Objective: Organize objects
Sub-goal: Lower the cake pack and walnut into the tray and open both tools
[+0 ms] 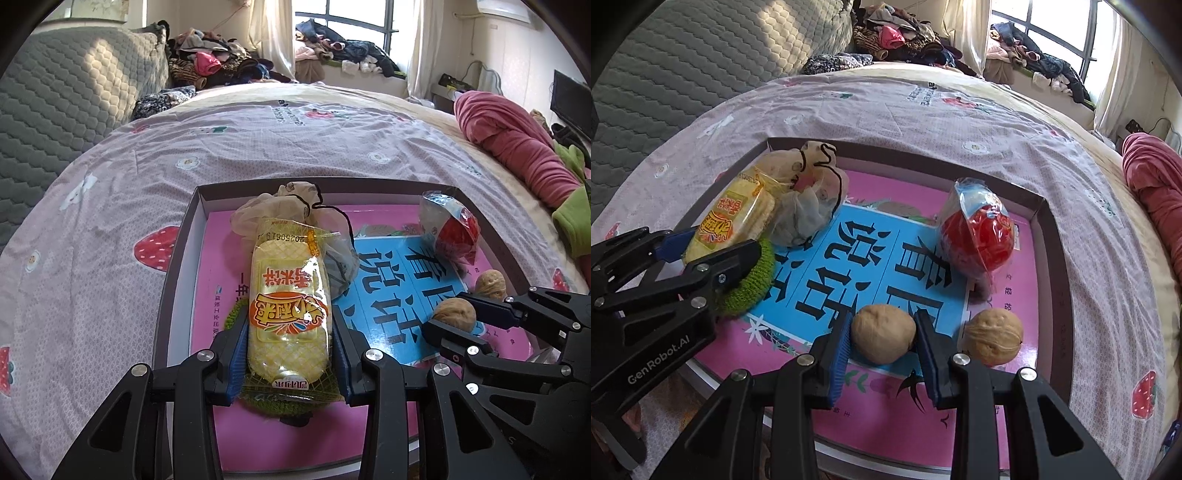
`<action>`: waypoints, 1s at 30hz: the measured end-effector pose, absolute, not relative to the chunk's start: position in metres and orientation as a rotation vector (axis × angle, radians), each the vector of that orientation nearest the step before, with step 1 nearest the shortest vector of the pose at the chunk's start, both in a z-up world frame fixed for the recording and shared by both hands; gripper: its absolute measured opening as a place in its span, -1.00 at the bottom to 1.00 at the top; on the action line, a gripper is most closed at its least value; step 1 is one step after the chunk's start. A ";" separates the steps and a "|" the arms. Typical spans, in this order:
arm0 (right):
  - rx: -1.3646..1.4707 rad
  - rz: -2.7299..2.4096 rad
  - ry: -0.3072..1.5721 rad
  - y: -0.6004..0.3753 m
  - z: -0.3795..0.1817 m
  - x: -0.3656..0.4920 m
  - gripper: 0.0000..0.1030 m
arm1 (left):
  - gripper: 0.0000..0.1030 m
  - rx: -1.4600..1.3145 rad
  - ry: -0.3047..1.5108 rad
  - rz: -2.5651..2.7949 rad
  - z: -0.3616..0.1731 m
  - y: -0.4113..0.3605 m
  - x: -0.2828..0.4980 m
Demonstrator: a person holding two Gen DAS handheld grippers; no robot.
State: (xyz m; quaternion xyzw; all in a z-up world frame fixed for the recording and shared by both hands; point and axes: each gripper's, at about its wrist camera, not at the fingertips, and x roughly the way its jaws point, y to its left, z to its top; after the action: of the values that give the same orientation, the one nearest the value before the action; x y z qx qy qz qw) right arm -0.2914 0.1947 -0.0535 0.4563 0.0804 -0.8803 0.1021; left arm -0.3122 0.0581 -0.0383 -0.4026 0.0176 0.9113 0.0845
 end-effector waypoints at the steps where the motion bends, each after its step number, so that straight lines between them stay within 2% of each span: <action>1: 1.348 -2.599 0.235 0.195 -0.054 -0.292 -0.33 | -0.21 -1.203 0.055 2.716 -0.038 0.058 -0.312; 14: 1.361 -2.597 0.218 0.197 -0.055 -0.294 -0.32 | -0.14 -1.246 0.068 2.699 -0.036 0.058 -0.311; 22: 1.380 -2.603 0.221 0.199 -0.054 -0.293 -0.16 | -0.01 -1.260 0.114 2.703 -0.035 0.061 -0.308; 30: 1.378 -2.614 0.223 0.199 -0.051 -0.292 -0.03 | 0.43 -1.277 0.183 2.725 -0.033 0.062 -0.306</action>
State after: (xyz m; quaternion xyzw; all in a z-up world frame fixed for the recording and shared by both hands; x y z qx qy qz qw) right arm -0.2921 0.1990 -0.0506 0.4632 0.0750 -0.8786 0.0890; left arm -0.3060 0.0618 -0.0326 -0.4228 0.0607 0.9020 0.0634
